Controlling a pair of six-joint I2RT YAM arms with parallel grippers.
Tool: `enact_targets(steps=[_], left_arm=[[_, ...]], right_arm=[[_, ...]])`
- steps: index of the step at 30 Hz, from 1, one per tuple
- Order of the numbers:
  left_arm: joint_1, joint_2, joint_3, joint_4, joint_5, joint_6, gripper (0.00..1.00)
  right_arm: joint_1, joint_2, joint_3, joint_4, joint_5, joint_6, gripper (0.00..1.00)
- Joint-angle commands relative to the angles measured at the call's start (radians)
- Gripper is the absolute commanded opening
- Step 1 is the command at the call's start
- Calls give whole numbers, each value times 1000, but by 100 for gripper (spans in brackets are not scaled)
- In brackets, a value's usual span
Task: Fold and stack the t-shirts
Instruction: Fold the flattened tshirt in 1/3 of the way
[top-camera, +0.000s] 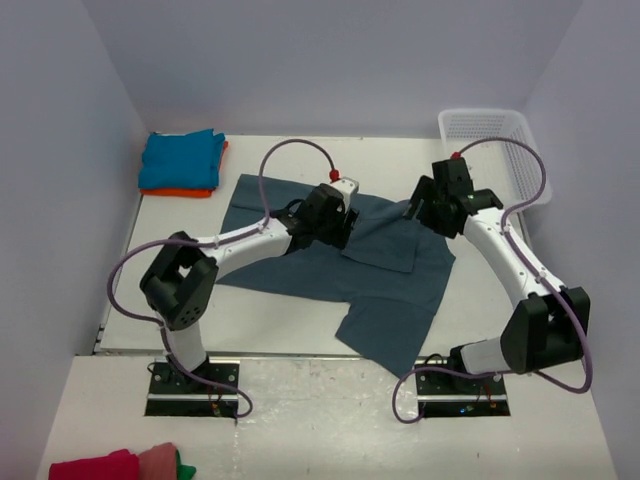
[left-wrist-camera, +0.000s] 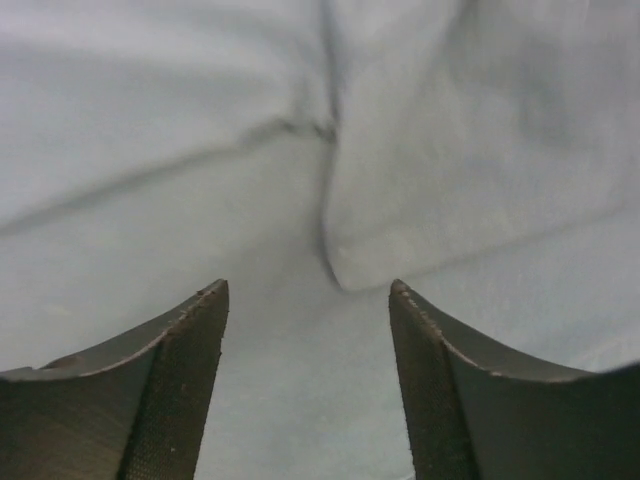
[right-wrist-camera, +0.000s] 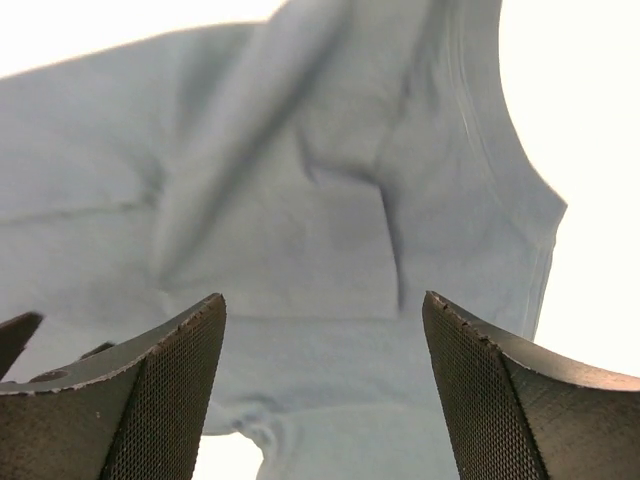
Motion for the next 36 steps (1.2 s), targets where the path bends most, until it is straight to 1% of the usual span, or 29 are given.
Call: enact_targets(steps=[1,2,3,4,5,6,7,8,9,10,11,12,13,14,16,17,19,20,22,26,36], left_arm=[[49,-63,44,60,-148,9,68],[76,-20,107,41,-121,6,67],[101,9,138,9,-95,4,66],[153,35,167,0,-61,1,65],[176,92,216,-2,-10,6,58],[195,123,242,-17,4,12,55],[228,155,276,-32,21,27,52],[244,225,348,-57,34,30,45],[257,258,374,-90,39,33,28],[291,303,399,-103,76,32,22],[310,319,423,-109,96,27,10],[325,328,423,-106,97,23,5],[352,339,422,-103,123,13,2],[366,342,419,-103,130,9,0],[399,345,413,-100,139,9,0],[406,342,405,-97,148,9,0],[432,345,400,-98,162,1,0],[439,347,399,-97,160,0,0],[457,362,400,-97,160,-4,0],[507,390,400,-106,177,-16,0],[567,414,402,-121,183,-23,0]], right_arm=[[-15,46,118,-13,47,-62,80],[-18,105,144,-25,39,-69,80],[-21,139,170,-33,31,-78,80],[-25,175,231,-44,30,-97,80],[-29,245,262,-70,30,-108,80],[-32,280,291,-81,22,-121,80],[-41,317,359,-91,2,-144,80],[-50,389,393,-129,-2,-149,79],[-58,422,419,-145,-18,-157,77],[-76,451,474,-163,-51,-167,74],[-84,487,488,-180,-52,-168,72],[-90,500,494,-179,-56,-174,69],[-101,512,514,-182,-65,-184,60],[-105,523,520,-189,-65,-186,55],[-116,544,531,-193,-67,-197,46],[-119,546,531,-199,-59,-197,44],[-130,549,528,-199,-50,-203,49],[-134,554,529,-200,-49,-203,56],[-144,558,536,-202,-52,-204,58],[-154,557,552,-208,-35,-206,59],[-180,609,606,-242,-68,-226,59]])
